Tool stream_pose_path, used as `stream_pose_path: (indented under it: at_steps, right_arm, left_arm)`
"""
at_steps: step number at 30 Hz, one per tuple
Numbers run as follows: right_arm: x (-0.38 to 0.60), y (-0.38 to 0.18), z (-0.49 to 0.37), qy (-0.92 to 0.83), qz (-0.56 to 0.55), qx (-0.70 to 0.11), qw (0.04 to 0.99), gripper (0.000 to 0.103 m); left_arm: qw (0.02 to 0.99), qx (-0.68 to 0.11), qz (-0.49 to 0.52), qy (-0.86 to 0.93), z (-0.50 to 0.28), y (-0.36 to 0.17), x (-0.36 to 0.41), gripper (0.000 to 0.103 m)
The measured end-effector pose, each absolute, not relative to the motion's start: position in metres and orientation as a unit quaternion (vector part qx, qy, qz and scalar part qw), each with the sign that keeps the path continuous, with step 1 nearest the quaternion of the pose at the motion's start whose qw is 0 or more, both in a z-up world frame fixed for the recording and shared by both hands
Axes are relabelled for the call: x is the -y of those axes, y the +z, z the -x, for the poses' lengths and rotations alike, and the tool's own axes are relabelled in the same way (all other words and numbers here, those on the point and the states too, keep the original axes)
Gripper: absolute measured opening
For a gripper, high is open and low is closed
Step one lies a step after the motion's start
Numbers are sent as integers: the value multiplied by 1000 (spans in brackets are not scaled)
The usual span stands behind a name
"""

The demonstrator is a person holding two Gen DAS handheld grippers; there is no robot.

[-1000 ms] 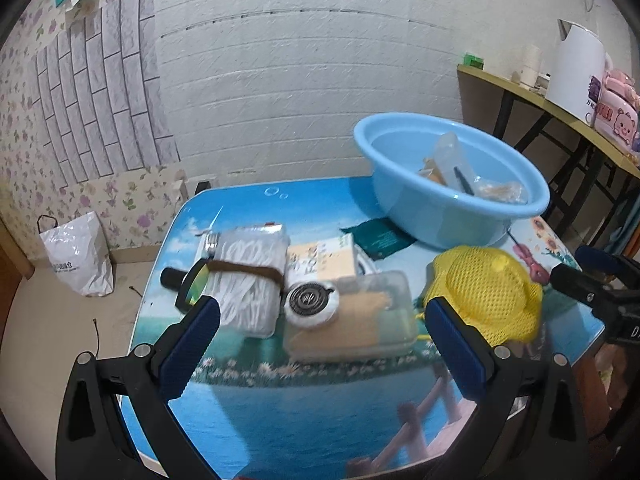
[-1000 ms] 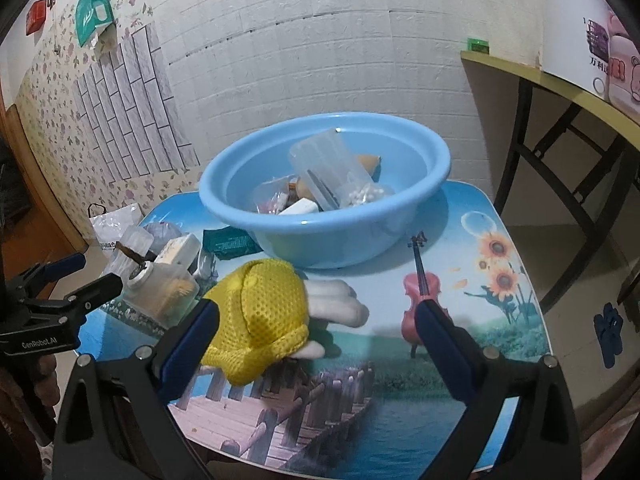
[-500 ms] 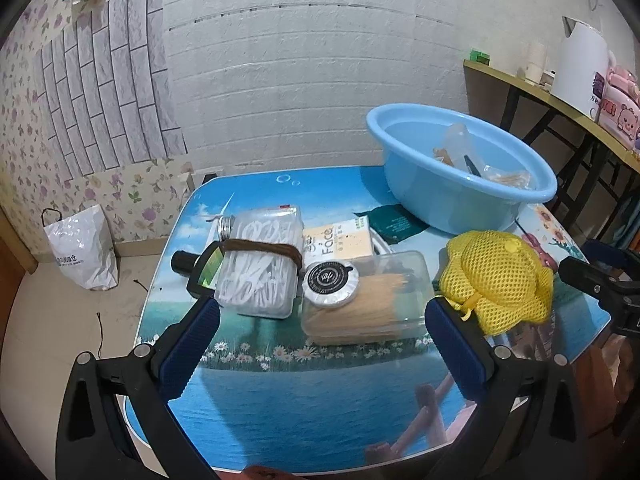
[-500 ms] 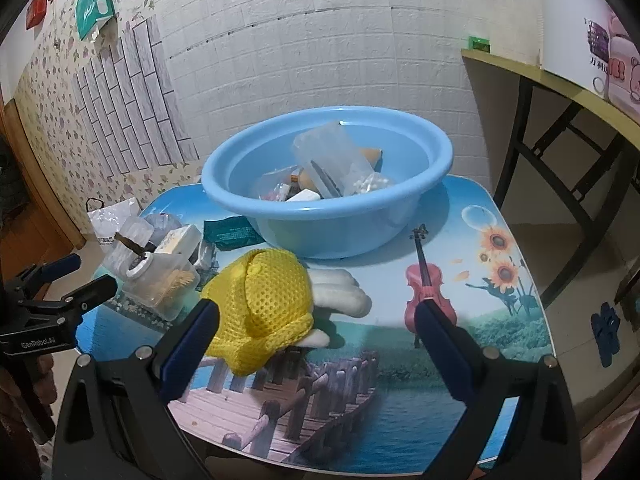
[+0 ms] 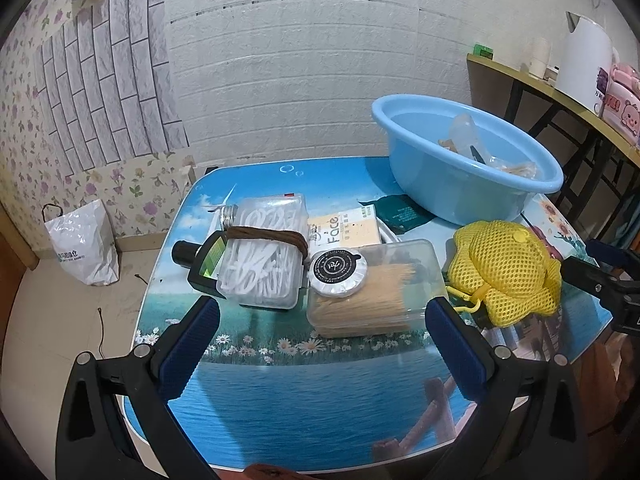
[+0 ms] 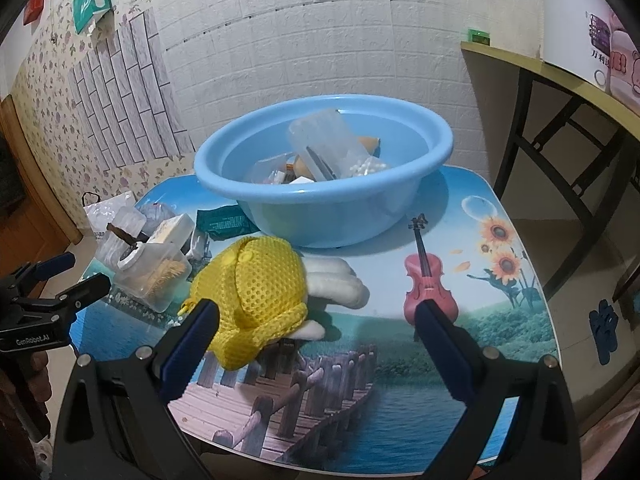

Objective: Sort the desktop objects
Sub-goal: 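Move the right tool to the yellow mesh plush while the left approaches the soap box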

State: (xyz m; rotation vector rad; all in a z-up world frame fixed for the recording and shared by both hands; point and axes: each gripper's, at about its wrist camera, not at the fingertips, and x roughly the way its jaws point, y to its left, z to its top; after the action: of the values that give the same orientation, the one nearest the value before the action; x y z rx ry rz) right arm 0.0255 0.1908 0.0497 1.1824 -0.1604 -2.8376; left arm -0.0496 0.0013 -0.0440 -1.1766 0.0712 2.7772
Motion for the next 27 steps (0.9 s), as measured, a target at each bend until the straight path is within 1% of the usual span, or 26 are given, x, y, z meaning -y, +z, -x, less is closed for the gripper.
stream_pose_path:
  at_steps: [27]
  right_arm:
    - [-195,29,-16,-911,-405,69,39,100]
  left_arm:
    - [75,-18,418,905,62,-66,-6,103]
